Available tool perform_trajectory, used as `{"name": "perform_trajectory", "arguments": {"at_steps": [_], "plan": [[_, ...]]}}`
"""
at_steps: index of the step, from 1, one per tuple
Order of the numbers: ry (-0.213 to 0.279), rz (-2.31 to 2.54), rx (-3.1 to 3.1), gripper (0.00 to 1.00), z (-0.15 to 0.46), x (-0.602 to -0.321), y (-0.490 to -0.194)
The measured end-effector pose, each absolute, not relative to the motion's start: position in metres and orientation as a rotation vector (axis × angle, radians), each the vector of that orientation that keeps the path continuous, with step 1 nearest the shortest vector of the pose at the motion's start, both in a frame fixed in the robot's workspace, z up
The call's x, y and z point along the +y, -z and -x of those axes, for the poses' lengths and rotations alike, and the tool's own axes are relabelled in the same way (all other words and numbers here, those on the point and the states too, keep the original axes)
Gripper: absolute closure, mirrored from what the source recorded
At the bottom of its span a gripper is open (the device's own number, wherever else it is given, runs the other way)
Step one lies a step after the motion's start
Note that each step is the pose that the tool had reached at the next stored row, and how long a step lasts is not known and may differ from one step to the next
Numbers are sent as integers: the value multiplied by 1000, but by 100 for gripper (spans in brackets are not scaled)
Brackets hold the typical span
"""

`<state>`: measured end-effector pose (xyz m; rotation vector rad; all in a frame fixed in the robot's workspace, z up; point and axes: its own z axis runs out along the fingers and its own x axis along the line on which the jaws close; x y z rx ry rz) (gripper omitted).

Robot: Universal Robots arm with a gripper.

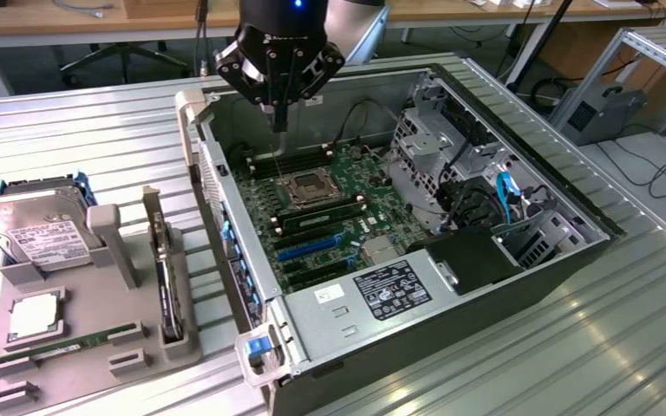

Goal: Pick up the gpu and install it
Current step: 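Reach for the gpu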

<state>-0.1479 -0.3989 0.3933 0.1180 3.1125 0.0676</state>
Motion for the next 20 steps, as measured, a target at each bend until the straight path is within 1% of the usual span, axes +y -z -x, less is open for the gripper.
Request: {"name": "perform_trajectory", "arguments": {"at_steps": [20], "plan": [[-68,-118,3113,89,153,-399,-393]]}}
